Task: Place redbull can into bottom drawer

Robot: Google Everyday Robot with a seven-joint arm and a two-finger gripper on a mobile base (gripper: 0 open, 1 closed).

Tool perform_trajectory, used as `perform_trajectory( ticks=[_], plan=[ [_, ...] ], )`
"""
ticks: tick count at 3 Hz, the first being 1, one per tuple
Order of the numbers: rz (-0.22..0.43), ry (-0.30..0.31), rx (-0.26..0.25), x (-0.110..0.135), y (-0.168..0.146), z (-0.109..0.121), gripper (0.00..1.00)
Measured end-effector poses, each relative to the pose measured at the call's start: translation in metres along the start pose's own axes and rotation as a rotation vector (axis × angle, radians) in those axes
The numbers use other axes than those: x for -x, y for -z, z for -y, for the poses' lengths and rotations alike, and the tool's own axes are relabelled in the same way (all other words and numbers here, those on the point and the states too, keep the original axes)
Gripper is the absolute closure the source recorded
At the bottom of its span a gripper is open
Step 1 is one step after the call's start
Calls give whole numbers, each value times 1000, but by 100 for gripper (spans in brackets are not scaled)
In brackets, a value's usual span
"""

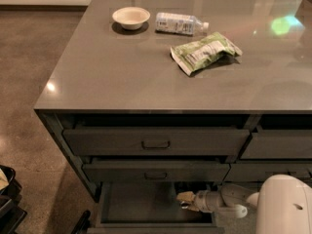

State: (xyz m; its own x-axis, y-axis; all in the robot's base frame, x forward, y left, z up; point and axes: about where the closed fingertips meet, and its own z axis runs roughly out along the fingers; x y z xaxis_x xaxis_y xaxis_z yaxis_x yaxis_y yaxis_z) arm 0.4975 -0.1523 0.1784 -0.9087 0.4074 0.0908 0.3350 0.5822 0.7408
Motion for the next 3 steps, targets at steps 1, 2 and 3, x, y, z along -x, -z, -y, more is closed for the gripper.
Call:
perform_trajectory(
  ticks=[1, 2, 3],
  plan=[
    [0, 0, 0, 0, 0, 0, 35],
    [0, 0, 0, 0, 0, 0, 11],
    [0, 0, 0, 0, 0, 0, 0]
  ],
)
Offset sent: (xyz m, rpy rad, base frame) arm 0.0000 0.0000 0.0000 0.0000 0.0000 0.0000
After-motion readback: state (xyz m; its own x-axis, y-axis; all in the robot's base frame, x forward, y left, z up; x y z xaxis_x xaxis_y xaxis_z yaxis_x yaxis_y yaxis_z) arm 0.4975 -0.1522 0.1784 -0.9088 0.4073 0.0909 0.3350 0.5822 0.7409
